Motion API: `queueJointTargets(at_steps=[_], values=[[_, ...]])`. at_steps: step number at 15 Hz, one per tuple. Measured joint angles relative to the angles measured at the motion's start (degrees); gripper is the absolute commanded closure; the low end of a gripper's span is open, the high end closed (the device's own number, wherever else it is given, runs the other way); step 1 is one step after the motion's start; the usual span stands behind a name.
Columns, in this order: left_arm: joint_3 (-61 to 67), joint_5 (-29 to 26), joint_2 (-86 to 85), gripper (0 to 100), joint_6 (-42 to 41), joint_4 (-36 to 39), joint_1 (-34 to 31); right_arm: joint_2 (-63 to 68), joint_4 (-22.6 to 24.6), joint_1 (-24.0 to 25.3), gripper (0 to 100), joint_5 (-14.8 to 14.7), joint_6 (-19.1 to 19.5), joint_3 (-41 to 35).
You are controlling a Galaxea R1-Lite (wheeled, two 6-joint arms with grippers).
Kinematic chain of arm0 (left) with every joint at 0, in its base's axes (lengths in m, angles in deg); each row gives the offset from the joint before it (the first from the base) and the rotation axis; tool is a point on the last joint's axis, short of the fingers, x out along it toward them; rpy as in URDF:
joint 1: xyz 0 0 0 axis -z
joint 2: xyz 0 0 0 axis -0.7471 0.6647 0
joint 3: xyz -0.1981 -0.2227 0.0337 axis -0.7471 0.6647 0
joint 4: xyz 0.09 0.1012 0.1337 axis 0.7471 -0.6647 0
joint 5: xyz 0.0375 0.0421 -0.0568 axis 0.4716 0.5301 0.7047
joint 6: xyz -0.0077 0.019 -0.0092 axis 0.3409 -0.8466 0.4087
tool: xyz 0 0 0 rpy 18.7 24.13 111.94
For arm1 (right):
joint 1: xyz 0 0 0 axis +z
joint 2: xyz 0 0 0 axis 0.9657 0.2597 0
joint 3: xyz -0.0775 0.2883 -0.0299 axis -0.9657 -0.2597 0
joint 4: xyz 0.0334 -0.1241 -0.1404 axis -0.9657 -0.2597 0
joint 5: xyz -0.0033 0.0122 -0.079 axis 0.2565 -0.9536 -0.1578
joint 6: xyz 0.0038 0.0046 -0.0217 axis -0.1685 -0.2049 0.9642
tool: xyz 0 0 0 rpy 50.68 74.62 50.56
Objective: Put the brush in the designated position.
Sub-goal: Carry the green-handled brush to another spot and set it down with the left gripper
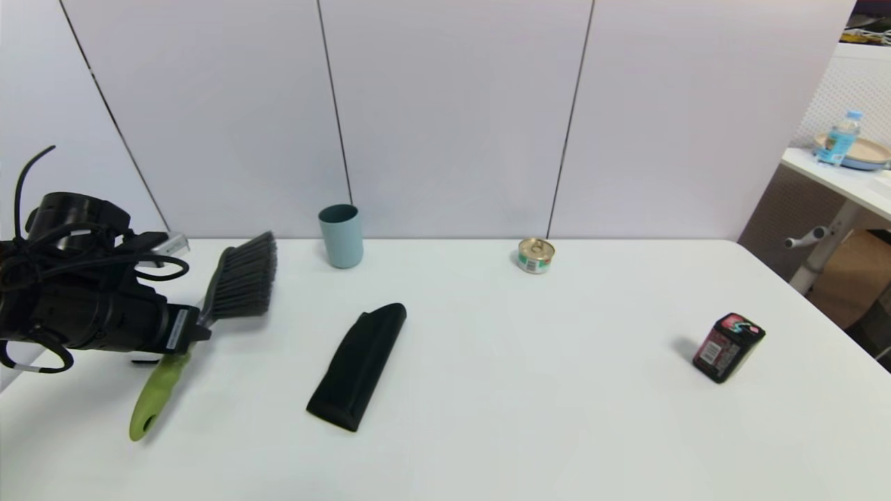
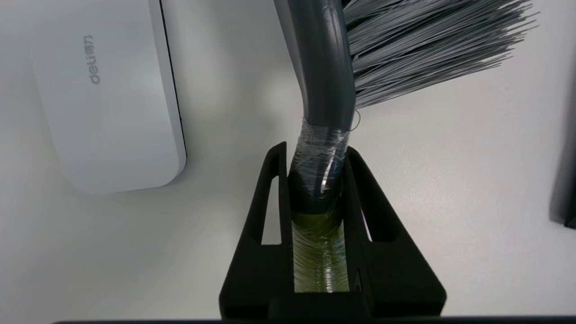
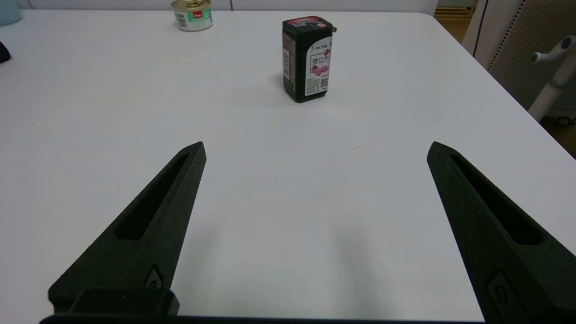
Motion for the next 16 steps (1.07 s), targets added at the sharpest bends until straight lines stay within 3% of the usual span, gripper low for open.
queueJointTargets(at_steps=[6,16], values=[[0.02,-3.62,1.94,100,0.96,1.79,1.51,0.00,0.00,0.00,0,0.02,0.02,0.00],[0.07,-3.80,6.78,100,0.28,1.72,1.52,0.00,0.00,0.00,0,0.02,0.02,0.00]])
